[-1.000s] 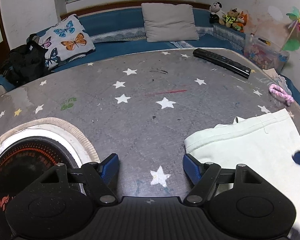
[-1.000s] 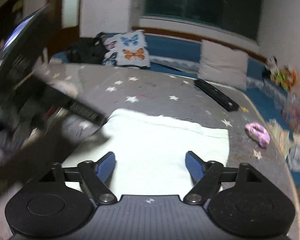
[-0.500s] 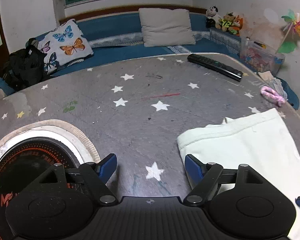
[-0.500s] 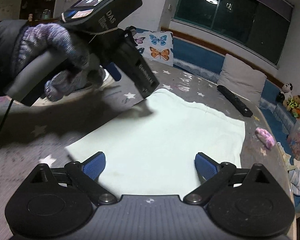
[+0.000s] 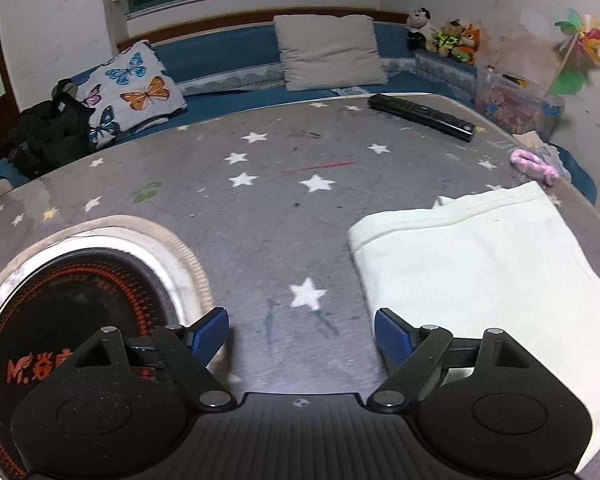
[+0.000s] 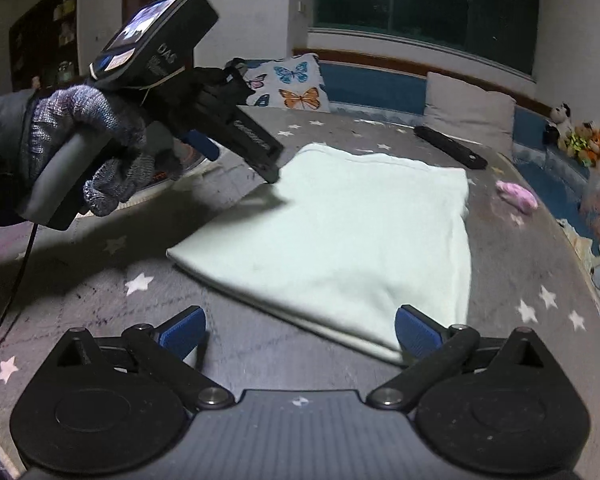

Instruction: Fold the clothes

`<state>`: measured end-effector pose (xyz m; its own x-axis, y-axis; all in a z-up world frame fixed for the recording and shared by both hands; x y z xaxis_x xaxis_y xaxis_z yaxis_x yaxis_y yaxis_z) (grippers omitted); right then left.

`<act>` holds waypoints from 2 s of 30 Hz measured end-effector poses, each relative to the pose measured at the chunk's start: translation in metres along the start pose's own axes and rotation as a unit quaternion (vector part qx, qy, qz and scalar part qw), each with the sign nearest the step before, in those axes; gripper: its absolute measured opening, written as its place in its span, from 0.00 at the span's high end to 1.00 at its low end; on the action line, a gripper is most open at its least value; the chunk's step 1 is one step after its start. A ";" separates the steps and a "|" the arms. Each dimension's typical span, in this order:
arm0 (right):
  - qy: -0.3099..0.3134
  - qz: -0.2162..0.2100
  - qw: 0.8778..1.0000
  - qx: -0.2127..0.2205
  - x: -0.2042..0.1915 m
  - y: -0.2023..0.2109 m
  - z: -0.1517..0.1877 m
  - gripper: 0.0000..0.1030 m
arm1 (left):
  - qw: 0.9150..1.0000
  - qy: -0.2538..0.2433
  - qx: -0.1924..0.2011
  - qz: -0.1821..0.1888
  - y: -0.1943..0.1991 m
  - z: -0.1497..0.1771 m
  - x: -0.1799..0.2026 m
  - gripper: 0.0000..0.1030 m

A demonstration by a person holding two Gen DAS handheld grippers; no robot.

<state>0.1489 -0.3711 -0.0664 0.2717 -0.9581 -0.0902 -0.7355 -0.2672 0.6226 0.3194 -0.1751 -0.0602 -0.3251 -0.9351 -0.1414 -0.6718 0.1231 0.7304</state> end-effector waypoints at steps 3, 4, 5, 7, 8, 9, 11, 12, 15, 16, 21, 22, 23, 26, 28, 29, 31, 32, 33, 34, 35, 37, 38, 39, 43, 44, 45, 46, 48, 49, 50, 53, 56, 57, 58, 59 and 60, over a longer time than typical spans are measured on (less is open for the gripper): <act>-0.011 0.004 1.000 0.008 0.007 0.007 -0.002 0.01 | 1.000 0.011 0.000 -0.007 0.003 0.005 -0.010 0.20; -0.016 0.003 1.000 0.014 0.008 0.008 -0.005 0.01 | 1.000 0.015 -0.002 -0.009 0.004 0.007 -0.014 0.20; -0.020 0.003 1.000 0.020 0.010 0.010 -0.007 0.01 | 1.000 0.017 -0.001 -0.008 0.005 0.009 -0.016 0.20; -0.031 0.003 0.999 0.030 0.013 0.011 -0.011 0.00 | 1.000 0.017 0.006 0.000 0.009 0.010 -0.017 0.20; -0.036 0.003 0.999 0.034 0.014 0.011 -0.013 0.00 | 1.000 0.016 0.011 0.003 0.011 0.009 -0.015 0.20; -0.042 0.002 0.998 0.037 0.016 0.011 -0.015 0.00 | 1.000 0.015 0.015 0.008 0.013 0.009 -0.013 0.20; -0.054 0.000 0.998 0.040 0.019 0.009 -0.017 0.00 | 1.000 0.011 0.020 0.018 0.014 0.006 -0.007 0.20; -0.058 0.000 0.998 0.040 0.021 0.007 -0.017 0.00 | 1.000 0.008 0.022 0.021 0.014 0.004 -0.003 0.20; -0.069 0.003 0.997 0.037 0.024 0.004 -0.016 0.00 | 0.999 0.000 0.019 0.026 0.009 0.003 0.006 0.20; -0.074 0.004 0.997 0.034 0.026 0.001 -0.014 0.00 | 1.000 -0.001 0.015 0.025 0.006 0.003 0.008 0.20; -0.091 0.011 0.996 0.017 0.035 -0.002 -0.004 0.00 | 1.000 0.003 0.008 0.023 0.003 0.007 0.006 0.20; -0.094 0.010 0.995 0.017 0.035 0.001 -0.004 0.00 | 1.000 0.004 0.008 0.023 0.004 0.007 0.005 0.20; -0.097 0.008 0.995 0.019 0.036 0.003 -0.006 0.00 | 1.000 0.006 0.009 0.023 0.005 0.007 0.005 0.20; -0.104 0.005 0.994 0.032 0.038 0.006 -0.014 0.00 | 1.000 0.004 0.014 0.026 0.012 0.007 0.007 0.20; -0.109 0.001 0.993 0.045 0.040 0.005 -0.023 0.00 | 0.999 0.000 0.020 0.032 0.018 0.008 0.012 0.20; -0.113 -0.001 0.992 0.052 0.041 0.004 -0.028 0.00 | 0.999 -0.004 0.024 0.035 0.021 0.009 0.014 0.19; -0.121 -0.005 0.991 0.065 0.044 0.003 -0.038 0.00 | 0.999 -0.013 0.028 0.038 0.027 0.012 0.019 0.19; -0.126 -0.007 0.989 0.071 0.047 0.003 -0.043 0.00 | 0.999 -0.018 0.030 0.040 0.030 0.014 0.022 0.19; -0.135 -0.010 0.988 0.073 0.050 0.001 -0.048 0.00 | 0.998 -0.021 0.032 0.044 0.033 0.016 0.025 0.19; -0.146 -0.013 0.986 0.074 0.054 0.000 -0.052 0.00 | 0.998 -0.025 0.034 0.049 0.036 0.019 0.029 0.19; -0.156 -0.016 0.985 0.075 0.057 -0.002 -0.056 0.01 | 0.997 -0.029 0.036 0.054 0.039 0.021 0.033 0.19; -0.175 -0.025 0.982 0.069 0.062 -0.009 -0.059 0.01 | 0.997 -0.034 0.037 0.058 0.042 0.024 0.037 0.19; -0.185 -0.030 0.980 0.066 0.064 -0.013 -0.060 0.01 | 0.997 -0.036 0.037 0.059 0.043 0.026 0.039 0.19; -0.194 -0.034 0.978 0.062 0.067 -0.017 -0.061 0.01 | 0.997 -0.038 0.037 0.060 0.043 0.028 0.040 0.18; -0.228 -0.040 0.972 0.045 0.075 -0.030 -0.052 0.02 | 0.996 -0.045 0.036 0.064 0.046 0.036 0.047 0.18; -0.235 -0.037 0.970 0.040 0.077 -0.033 -0.048 0.02 | 0.996 -0.047 0.036 0.065 0.047 0.038 0.049 0.18; -0.242 -0.035 0.969 0.035 0.079 -0.036 -0.044 0.02 | 0.996 -0.049 0.036 0.067 0.048 0.039 0.051 0.18; -0.247 -0.030 0.968 0.031 0.081 -0.036 -0.040 0.02 | 0.996 -0.051 0.036 0.068 0.049 0.041 0.052 0.18; -0.251 -0.021 0.967 0.028 0.084 -0.038 -0.038 0.05 | 0.995 -0.054 0.036 0.070 0.050 0.045 0.056 0.18; -0.250 -0.022 0.968 0.030 0.085 -0.040 -0.041 0.05 | 0.995 -0.056 0.036 0.071 0.051 0.047 0.057 0.18; -0.249 -0.023 0.968 0.032 0.085 -0.042 -0.044 0.05 | 0.995 -0.058 0.035 0.072 0.052 0.049 0.059 0.18; -0.245 -0.025 0.968 0.038 0.085 -0.048 -0.054 0.05 | 0.995 -0.060 0.035 0.073 0.053 0.053 0.062 0.17; -0.241 -0.028 0.969 0.043 0.085 -0.055 -0.064 0.05 | 0.995 -0.060 0.035 0.074 0.053 0.055 0.064 0.17; -0.240 -0.029 0.969 0.045 0.085 -0.057 -0.067 0.06 | 0.995 -0.060 0.035 0.074 0.053 0.055 0.064 0.17; -0.239 -0.029 0.970 0.047 0.086 -0.059 -0.070 0.06 | 0.995 -0.060 0.035 0.074 0.054 0.056 0.064 0.17; -0.237 -0.030 0.970 0.049 0.086 -0.061 -0.073 0.06 | 0.995 -0.059 0.034 0.074 0.054 0.057 0.065 0.17; -0.236 -0.031 0.970 0.051 0.086 -0.064 -0.076 0.07 | 0.995 -0.059 0.034 0.075 0.054 0.057 0.065 0.17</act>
<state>0.2663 -0.4284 -0.0544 0.0205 -0.8737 -0.4861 -0.7908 -0.3116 0.5267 0.2243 -0.2104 -0.0684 -0.4981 -0.8594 -0.1152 -0.6528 0.2843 0.7022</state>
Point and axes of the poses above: each gripper's, at about its wrist camera, not at the fingertips, and y roughly against the way its jaws point, x to its right, z to its underside, the point moved 7 cm from there along -y, roughly the way its jaws point, and after that the axes turned 9 degrees about -y, right-handed, at the moved point
